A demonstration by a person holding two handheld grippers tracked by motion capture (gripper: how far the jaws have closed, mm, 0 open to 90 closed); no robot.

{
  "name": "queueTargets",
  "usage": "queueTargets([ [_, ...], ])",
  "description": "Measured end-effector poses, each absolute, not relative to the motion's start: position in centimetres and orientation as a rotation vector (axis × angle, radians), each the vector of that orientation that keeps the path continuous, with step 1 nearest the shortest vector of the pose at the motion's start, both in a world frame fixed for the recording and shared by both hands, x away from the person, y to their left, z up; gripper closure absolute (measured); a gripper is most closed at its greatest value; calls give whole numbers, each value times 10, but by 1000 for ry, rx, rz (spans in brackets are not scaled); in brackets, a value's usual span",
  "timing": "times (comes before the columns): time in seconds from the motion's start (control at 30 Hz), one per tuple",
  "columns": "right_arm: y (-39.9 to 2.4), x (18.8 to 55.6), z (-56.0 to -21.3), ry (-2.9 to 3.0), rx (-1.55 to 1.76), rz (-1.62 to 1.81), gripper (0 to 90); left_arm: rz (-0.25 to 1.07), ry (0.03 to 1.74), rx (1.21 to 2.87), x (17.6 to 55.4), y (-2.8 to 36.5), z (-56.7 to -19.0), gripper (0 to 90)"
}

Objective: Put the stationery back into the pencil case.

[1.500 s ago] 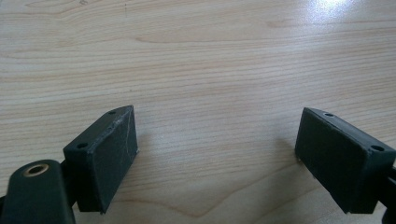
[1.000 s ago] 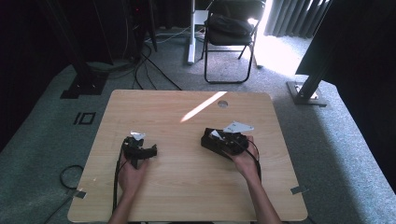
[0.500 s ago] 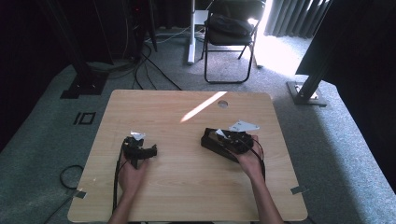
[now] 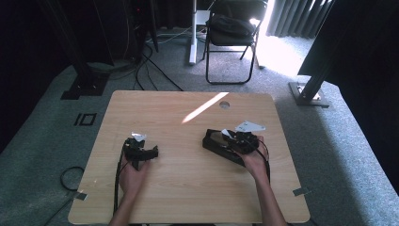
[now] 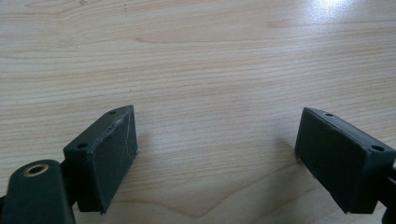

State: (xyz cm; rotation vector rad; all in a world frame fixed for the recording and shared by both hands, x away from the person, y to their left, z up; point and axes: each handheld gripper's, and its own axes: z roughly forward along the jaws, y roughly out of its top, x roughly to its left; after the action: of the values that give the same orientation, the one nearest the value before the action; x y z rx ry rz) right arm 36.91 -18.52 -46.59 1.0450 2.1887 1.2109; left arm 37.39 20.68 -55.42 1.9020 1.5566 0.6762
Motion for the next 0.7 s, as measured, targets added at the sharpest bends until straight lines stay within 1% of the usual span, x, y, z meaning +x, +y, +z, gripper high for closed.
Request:
queueTargets([
  [0.7, -201, 380, -475, 2189, 1051, 1185, 711, 676, 1557, 1902, 374, 207, -554, 133],
])
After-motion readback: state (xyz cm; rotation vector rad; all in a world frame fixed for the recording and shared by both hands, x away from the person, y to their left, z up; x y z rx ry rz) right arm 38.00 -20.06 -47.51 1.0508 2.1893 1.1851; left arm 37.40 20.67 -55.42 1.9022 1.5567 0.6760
